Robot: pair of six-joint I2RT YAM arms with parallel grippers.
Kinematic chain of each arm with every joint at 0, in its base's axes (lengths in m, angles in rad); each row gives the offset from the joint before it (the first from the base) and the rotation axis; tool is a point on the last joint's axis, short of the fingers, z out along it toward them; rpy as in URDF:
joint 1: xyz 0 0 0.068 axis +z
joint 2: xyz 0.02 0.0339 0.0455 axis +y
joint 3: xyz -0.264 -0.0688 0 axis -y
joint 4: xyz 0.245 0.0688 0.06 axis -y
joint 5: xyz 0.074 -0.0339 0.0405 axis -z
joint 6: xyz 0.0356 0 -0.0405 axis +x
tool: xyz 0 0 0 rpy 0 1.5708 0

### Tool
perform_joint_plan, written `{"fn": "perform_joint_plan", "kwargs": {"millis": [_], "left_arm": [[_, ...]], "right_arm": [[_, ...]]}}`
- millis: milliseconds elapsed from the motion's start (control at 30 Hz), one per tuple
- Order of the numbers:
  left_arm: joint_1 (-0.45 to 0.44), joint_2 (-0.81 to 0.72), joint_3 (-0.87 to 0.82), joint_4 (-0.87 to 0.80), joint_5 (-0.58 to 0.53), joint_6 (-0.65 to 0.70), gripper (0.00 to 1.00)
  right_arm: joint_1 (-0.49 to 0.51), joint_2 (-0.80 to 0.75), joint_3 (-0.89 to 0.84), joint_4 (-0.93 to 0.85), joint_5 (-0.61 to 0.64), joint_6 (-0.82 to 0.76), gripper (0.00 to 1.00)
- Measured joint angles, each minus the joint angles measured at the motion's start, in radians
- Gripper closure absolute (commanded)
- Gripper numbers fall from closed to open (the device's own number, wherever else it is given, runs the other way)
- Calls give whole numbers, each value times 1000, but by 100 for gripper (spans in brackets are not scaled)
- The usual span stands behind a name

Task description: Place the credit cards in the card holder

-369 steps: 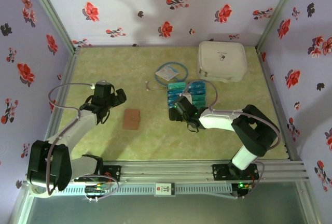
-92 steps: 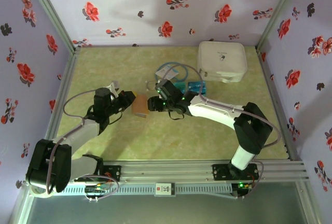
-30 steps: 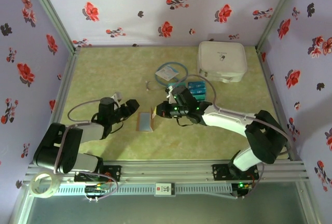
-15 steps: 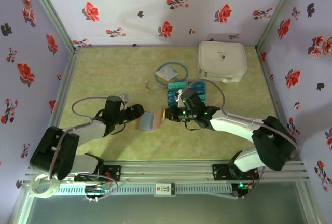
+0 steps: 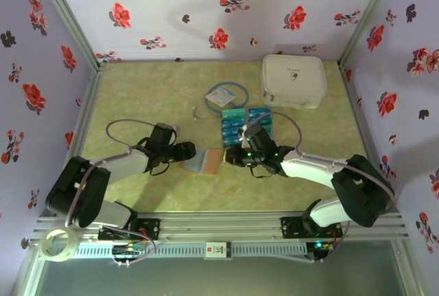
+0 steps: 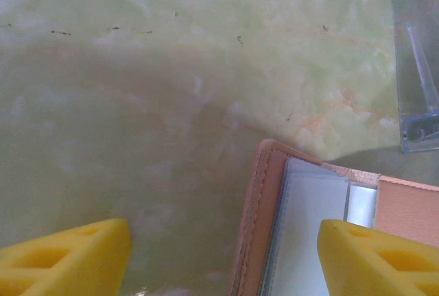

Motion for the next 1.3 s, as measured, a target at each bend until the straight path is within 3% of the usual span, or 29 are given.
{"fn": "perform_joint_plan", "kwargs": {"millis": [100, 267, 467, 700, 1000, 1300], "left_arm": [[-4, 5, 1, 2, -4, 8, 36], [-10, 16, -21, 53, 28, 0, 57], [-13, 15, -71, 119, 65, -37, 84], [-14, -43, -94, 146, 81, -71, 89], [-24, -108, -94, 136, 71, -88, 89], [-33, -122, -93, 102, 58, -88, 89]], "right_arm": [[-8, 1, -22, 14, 9, 0, 100], [-29, 29, -56, 48, 22, -8, 93], [-44, 60, -93, 57, 39, -26, 72], [-48, -18, -95, 7, 57, -34, 62], [-40, -227, -22, -145, 112, -60, 63], [98, -90, 120, -150, 124, -77, 69]]}}
